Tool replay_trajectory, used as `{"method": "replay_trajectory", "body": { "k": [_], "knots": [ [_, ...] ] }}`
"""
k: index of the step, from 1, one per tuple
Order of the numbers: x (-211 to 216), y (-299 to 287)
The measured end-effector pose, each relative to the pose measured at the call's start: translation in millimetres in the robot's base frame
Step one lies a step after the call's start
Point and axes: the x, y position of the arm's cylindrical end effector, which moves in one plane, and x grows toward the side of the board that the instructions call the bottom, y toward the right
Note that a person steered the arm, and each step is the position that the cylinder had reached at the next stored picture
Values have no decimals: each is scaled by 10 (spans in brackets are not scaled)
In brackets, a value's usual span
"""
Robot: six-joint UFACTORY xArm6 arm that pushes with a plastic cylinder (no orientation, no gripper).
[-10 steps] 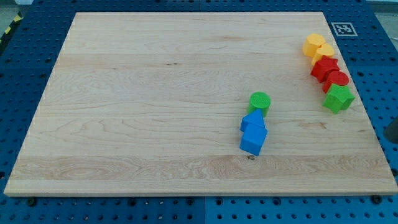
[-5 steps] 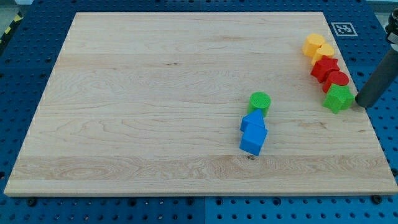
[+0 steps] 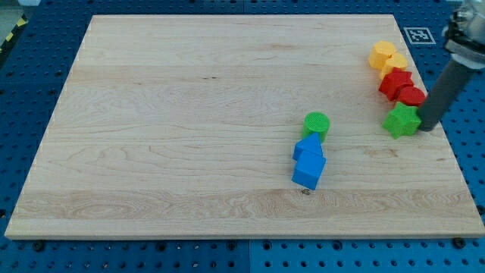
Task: Drag the green star above the green circle
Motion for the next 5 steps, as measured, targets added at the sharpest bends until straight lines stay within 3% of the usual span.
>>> {"method": "replay_trajectory", "body": {
  "k": [2, 5],
  "knots": [
    [-14, -396],
    [142, -386]
  ]
}}
